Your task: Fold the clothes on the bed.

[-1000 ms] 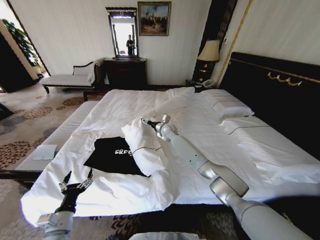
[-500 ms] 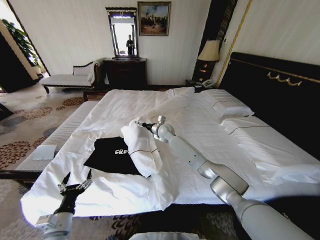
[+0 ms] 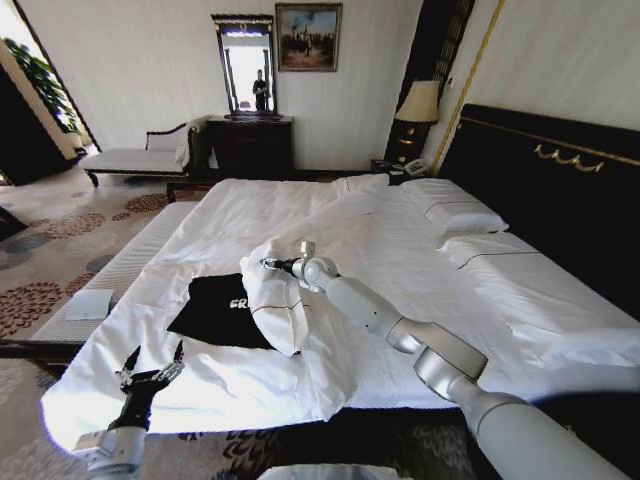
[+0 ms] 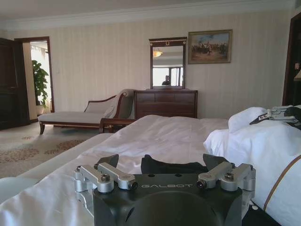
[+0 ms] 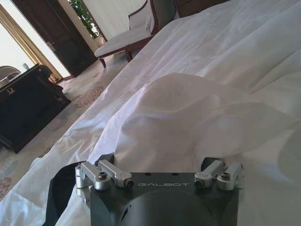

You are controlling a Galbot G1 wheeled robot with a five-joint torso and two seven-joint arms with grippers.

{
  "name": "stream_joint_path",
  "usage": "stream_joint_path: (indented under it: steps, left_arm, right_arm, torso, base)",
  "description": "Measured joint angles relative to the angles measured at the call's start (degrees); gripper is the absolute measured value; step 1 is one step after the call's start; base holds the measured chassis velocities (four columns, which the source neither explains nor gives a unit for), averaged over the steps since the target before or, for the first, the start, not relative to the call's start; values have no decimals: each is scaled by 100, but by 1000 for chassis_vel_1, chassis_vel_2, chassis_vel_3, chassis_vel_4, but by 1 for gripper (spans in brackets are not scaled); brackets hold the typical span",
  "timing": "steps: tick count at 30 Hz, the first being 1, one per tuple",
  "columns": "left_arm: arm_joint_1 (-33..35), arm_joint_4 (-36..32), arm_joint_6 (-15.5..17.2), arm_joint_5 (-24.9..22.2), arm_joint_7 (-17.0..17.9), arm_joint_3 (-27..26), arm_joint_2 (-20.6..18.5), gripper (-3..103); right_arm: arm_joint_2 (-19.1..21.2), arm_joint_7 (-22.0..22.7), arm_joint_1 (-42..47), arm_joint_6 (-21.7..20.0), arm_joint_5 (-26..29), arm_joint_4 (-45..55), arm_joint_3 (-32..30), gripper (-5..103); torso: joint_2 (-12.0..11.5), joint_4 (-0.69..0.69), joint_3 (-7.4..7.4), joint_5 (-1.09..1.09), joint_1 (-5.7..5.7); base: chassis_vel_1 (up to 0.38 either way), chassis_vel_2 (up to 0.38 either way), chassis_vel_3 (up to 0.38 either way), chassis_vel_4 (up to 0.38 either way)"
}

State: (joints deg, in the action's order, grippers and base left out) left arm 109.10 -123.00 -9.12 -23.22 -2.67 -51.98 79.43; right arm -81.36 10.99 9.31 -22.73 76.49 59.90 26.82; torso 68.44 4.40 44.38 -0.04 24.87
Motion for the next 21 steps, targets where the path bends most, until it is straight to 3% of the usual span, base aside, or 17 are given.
stream_joint_path:
  steps: [1, 5, 7, 10, 12, 16, 18, 19, 21]
  left_arm:
    - [0, 0, 0, 0, 0, 0, 0, 100]
    - [6, -5, -13, 46, 9, 6, 60, 100]
    - [8, -6, -15, 51, 9, 8, 65, 100]
    - [19, -21, -25, 93, 21, 22, 101, 100]
    - [20, -22, -26, 97, 23, 23, 105, 100]
    - [33, -51, -35, 128, 31, 31, 140, 100]
    - [40, -55, -38, 137, 33, 32, 149, 100]
    - [54, -60, -49, 149, 34, 33, 162, 100]
    - [61, -61, -56, 157, 36, 33, 169, 100]
  right_arm:
    - [0, 0, 0, 0, 0, 0, 0, 94]
    - [39, -96, 5, 60, -29, 20, -21, 72]
    - [44, -118, 7, 71, -34, 23, -25, 72]
    - [86, -300, 26, 174, -72, 73, -62, 56]
    - [90, -323, 30, 191, -79, 79, -68, 56]
    - [121, -462, 79, 244, -89, 153, -129, 34]
    - [131, -490, 89, 252, -92, 169, -134, 34]
    - [157, -577, 108, 286, -99, 216, -146, 23]
    - [175, -651, 123, 319, -105, 251, -161, 23]
  torso:
    - [0, 0, 0, 0, 0]
    - [0, 0, 0, 0, 0]
    - [0, 0, 0, 0, 0]
    - [0, 1, 0, 0, 0]
    - [0, 0, 0, 0, 0]
    - [0, 0, 0, 0, 0]
    - [0, 0, 0, 0, 0]
    - [0, 0, 0, 0, 0]
    - [0, 0, 0, 0, 0]
  base:
    - [0, 0, 0, 0]
    - [0, 0, 0, 0]
    - [0, 0, 0, 0]
    - [0, 0, 0, 0]
    - [0, 0, 0, 0]
    - [0, 0, 0, 0]
    - [0, 0, 0, 0]
    - [0, 0, 0, 0]
    - [0, 0, 0, 0]
